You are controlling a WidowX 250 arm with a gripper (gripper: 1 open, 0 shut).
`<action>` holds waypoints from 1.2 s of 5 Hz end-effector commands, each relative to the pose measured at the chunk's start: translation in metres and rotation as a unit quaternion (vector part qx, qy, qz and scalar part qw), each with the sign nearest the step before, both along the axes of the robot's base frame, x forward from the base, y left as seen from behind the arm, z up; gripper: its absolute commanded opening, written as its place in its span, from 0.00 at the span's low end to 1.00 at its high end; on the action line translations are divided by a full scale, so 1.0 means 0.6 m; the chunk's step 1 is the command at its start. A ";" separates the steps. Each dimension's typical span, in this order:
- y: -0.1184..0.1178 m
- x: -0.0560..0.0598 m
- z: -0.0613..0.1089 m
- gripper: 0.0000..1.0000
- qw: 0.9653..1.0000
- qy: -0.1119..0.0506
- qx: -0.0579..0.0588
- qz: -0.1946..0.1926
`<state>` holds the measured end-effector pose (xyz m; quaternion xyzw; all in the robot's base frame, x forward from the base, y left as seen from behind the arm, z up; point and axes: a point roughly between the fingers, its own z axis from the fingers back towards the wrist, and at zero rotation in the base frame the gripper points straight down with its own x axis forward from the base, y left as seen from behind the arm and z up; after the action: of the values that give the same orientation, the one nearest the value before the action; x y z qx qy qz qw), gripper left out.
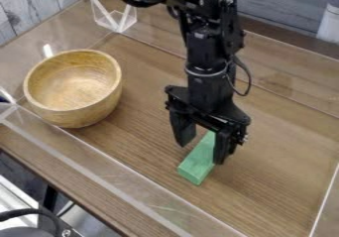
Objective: Put the green block in the brown bowl
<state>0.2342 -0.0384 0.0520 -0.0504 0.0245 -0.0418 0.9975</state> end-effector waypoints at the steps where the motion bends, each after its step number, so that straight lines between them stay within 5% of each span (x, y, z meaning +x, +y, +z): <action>1: 0.003 0.012 0.011 1.00 1.000 -0.019 0.001 0.005; 2: 0.002 0.013 -0.001 1.00 1.000 -0.013 0.004 0.007; 3: 0.003 0.014 -0.012 0.00 1.000 -0.008 0.005 0.009; 6: 0.007 0.020 0.030 0.00 1.000 -0.021 -0.005 0.008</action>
<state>0.2355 -0.0359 0.0553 -0.0534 0.0357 -0.0328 0.9974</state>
